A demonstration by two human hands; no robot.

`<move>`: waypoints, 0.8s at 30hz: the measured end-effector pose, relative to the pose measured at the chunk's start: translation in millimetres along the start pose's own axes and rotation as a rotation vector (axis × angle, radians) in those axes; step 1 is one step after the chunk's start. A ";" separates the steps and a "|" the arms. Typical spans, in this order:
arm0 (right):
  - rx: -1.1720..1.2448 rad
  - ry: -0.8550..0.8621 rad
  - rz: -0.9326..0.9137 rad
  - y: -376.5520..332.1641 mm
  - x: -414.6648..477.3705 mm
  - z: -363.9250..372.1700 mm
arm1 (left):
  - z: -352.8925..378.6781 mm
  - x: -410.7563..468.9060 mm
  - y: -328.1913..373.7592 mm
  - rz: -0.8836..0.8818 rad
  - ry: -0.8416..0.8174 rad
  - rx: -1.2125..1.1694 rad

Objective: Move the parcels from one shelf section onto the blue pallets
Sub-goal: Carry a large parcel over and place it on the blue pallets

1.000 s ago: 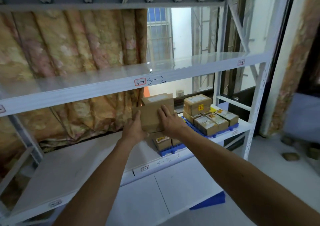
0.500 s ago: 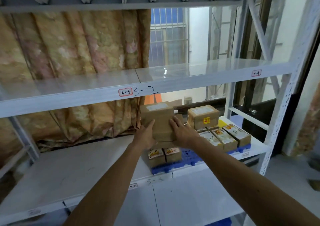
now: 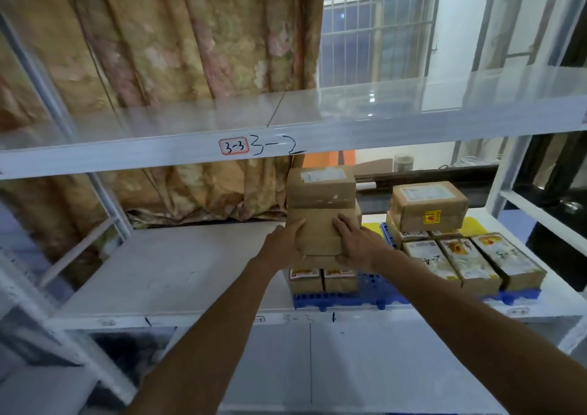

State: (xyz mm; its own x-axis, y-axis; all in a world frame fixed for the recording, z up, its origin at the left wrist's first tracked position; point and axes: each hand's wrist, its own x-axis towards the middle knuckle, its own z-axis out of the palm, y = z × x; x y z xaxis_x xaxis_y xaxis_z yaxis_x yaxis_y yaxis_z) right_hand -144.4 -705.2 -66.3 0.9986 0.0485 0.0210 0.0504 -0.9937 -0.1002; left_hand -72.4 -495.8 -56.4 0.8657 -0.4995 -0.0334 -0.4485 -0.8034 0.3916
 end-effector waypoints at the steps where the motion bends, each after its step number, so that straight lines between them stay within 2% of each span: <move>1: 0.008 -0.003 0.012 2.3 0.9 1.4 | 1.6 5.2 -0.2 0.007 -0.005 0.003; 12: 0.023 0.009 0.007 10.0 5.6 24.5 | 30.6 24.8 -15.7 0.028 0.019 -0.026; 19: 0.034 -0.031 0.016 12.7 8.5 31.5 | 49.2 23.2 -20.7 0.005 0.002 -0.130; 24: 0.020 -0.033 0.029 11.3 8.2 33.8 | 56.2 23.5 -26.0 0.001 -0.002 -0.073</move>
State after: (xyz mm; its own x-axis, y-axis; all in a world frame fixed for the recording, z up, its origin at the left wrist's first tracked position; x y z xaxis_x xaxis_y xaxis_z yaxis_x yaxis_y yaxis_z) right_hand -135.1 -712.7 -100.9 0.9996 0.0235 -0.0146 0.0216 -0.9925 -0.1203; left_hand -53.0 -504.9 -119.1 0.8649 -0.5008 -0.0349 -0.4318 -0.7775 0.4573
